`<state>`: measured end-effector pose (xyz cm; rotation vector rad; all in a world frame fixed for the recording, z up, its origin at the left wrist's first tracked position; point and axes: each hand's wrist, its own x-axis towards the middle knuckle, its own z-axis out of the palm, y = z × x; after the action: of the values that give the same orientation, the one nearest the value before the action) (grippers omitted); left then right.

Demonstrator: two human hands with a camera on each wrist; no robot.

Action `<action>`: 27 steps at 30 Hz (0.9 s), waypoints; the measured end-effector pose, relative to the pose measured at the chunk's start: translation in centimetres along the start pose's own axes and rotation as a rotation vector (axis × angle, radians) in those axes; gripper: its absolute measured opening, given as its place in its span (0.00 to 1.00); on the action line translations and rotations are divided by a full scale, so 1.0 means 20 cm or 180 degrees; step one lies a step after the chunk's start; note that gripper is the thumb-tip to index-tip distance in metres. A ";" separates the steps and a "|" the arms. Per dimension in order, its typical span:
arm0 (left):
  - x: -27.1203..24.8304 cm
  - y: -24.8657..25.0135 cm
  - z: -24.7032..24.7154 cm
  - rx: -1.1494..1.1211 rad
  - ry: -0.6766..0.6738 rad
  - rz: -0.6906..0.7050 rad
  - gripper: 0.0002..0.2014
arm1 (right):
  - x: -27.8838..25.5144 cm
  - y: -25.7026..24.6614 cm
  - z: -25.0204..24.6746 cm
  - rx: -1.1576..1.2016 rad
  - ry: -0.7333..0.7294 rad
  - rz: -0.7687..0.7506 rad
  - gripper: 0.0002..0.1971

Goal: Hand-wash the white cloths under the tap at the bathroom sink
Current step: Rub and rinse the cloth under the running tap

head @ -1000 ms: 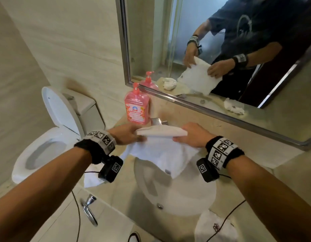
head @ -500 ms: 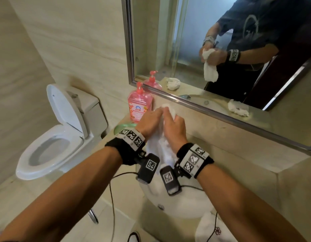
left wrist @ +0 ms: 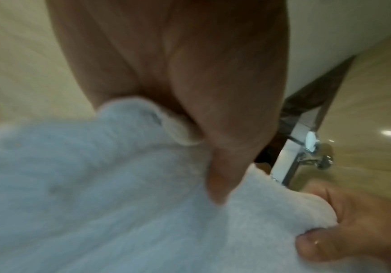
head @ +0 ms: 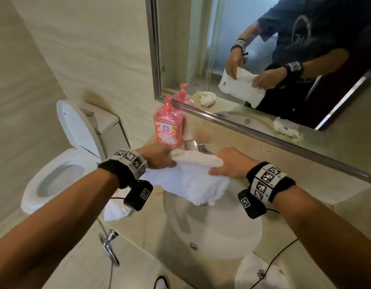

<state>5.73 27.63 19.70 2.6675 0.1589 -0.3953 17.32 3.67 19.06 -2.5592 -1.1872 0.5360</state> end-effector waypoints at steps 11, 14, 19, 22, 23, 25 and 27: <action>0.14 0.31 0.10 -0.4239 0.1072 -0.0409 0.14 | 0.09 -0.39 0.23 0.3094 0.1956 0.0648 0.14; 0.13 0.37 0.11 -0.4275 0.0965 -0.0296 0.18 | 0.13 -0.38 0.15 0.3097 0.2282 0.0909 0.16; 0.13 0.36 0.10 -0.3869 0.1111 -0.0288 0.15 | 0.13 -0.38 0.21 0.2818 0.2296 0.0972 0.25; 0.07 0.37 0.11 -0.3735 0.0689 -0.0125 0.17 | 0.12 -0.31 0.19 0.2625 0.2307 0.0883 0.25; 0.05 0.36 0.10 -0.3546 0.0507 -0.0034 0.16 | 0.11 -0.27 0.17 0.2568 0.2198 0.0828 0.23; -0.01 0.31 0.06 -0.2597 0.0118 0.0167 0.10 | 0.08 -0.20 0.14 0.2170 0.2037 0.0623 0.19; -0.03 0.23 0.00 -0.1001 -0.0063 0.0193 0.11 | 0.05 -0.16 0.13 0.1627 0.1901 0.0327 0.16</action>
<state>5.90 23.39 21.69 2.3523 0.1223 -0.3460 14.65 6.64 17.75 -2.1114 -0.6134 0.0556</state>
